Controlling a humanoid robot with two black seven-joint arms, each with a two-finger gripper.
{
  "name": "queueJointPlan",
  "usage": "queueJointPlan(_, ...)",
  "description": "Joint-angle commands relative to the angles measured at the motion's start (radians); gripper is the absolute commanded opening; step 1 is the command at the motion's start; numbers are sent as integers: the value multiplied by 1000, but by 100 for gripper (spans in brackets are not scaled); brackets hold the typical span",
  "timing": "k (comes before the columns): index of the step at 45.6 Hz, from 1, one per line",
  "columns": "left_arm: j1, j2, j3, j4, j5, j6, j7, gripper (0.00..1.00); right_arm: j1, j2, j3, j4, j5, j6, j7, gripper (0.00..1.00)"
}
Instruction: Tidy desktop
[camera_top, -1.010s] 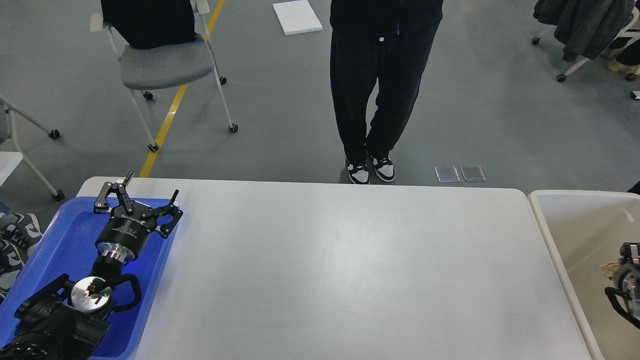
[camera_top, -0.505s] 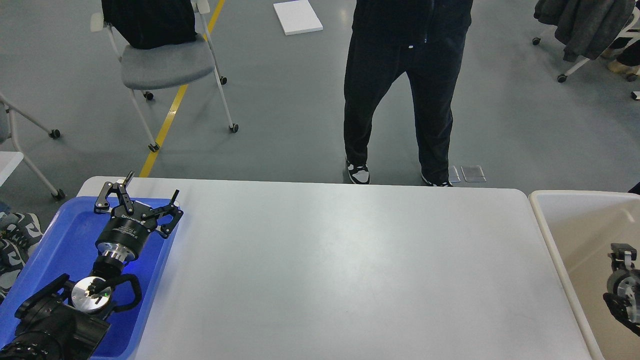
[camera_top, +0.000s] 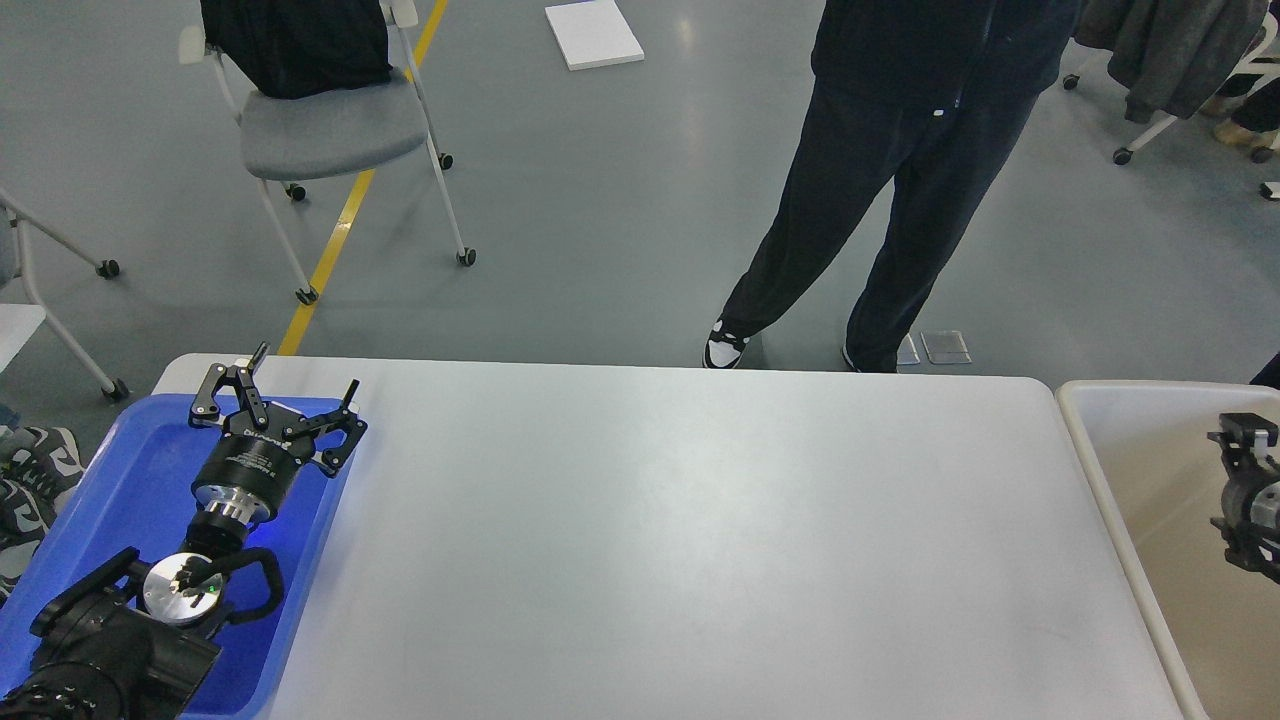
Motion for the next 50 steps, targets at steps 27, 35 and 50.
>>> queueJointPlan(27, 0, 0, 0, 0, 0, 0, 0, 100, 108, 88, 584, 372, 19, 68, 8, 100)
queueJointPlan(35, 0, 0, 0, 0, 0, 0, 0, 100, 104, 180, 629, 370, 21, 131, 13, 100)
queueJointPlan(50, 0, 0, 0, 0, 0, 0, 0, 100, 61, 296, 678, 361, 161, 206, 13, 100)
